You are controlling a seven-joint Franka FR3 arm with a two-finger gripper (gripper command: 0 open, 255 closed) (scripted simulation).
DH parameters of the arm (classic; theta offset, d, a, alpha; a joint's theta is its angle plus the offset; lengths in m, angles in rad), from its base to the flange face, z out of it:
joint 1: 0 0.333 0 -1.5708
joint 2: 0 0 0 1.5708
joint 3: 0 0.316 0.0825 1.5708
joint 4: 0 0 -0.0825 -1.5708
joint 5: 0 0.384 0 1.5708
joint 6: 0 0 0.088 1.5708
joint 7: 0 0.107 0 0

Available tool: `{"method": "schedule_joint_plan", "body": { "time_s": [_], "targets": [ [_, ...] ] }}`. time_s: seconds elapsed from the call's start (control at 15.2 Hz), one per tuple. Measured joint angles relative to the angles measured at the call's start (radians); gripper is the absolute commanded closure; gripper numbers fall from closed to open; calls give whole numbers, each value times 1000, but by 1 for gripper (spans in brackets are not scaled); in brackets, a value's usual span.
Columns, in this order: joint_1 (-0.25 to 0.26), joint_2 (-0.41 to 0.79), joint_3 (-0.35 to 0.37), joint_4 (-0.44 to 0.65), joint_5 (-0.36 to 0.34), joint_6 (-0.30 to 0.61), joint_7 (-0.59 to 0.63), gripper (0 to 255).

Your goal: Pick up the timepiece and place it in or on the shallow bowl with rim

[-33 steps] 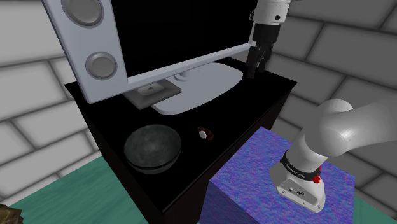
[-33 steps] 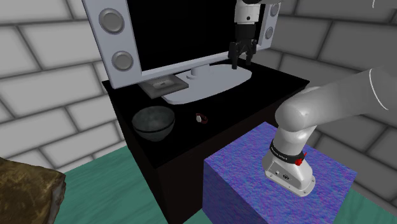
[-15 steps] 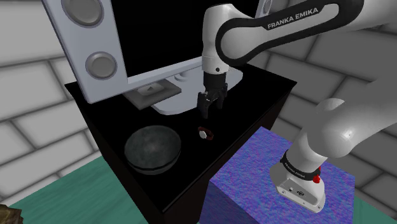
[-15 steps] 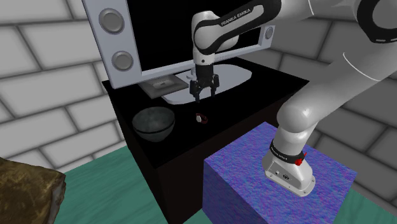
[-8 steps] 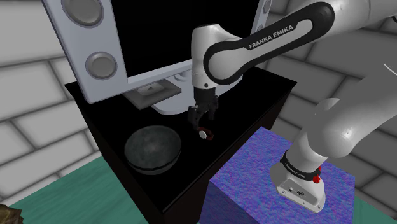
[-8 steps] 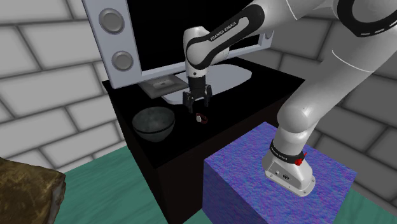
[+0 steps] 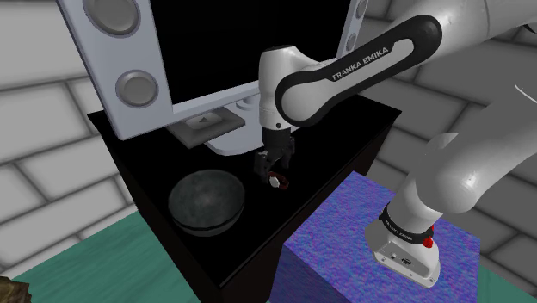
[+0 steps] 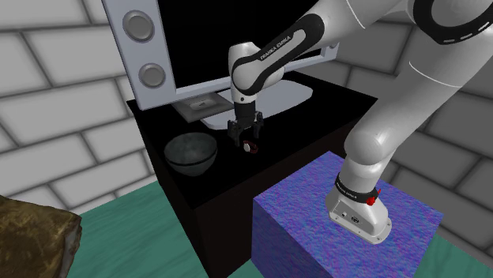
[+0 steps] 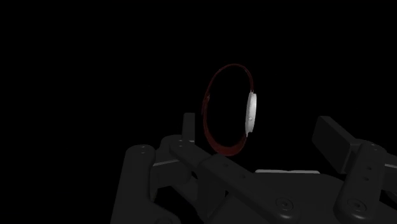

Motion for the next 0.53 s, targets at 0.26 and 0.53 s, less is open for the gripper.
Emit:
{"method": "schedule_joint_plan", "body": {
  "time_s": [0.26, 0.53],
  "targets": [
    [0, 0, 0, 0, 0, 1, 0, 255],
    [0, 0, 0, 0, 0, 1, 0, 255]
  ]
}}
